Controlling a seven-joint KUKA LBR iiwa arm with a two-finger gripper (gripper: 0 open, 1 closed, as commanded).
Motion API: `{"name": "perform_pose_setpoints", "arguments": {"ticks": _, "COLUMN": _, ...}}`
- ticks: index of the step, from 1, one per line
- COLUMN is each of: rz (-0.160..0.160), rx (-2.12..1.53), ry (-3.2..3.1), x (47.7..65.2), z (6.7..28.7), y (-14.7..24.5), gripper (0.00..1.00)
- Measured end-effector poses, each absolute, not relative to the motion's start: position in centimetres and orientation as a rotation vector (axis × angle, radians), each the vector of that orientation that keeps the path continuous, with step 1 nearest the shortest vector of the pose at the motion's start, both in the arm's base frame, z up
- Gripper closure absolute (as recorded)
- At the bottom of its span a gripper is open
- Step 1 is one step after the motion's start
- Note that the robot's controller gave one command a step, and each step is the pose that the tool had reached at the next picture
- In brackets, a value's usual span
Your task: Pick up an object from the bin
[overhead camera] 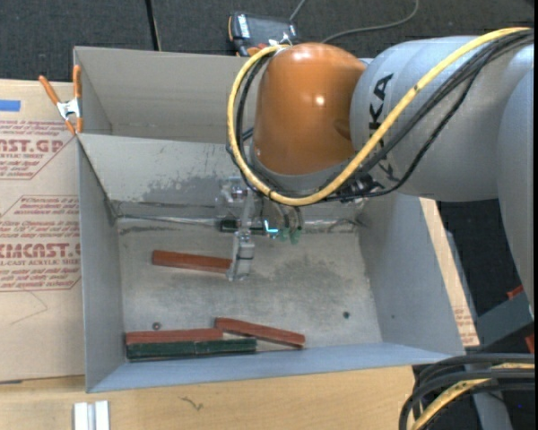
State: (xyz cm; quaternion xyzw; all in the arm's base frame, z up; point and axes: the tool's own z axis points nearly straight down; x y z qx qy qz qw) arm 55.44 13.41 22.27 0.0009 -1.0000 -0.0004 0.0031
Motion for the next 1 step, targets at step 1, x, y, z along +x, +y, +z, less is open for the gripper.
{"name": "perform_pose_setpoints", "arguments": {"ticks": 1, "rz": 0.000, "rx": 0.099, "ry": -3.135, "x": 56.31, "z": 11.95, "y": 17.00, "gripper": 0.00}}
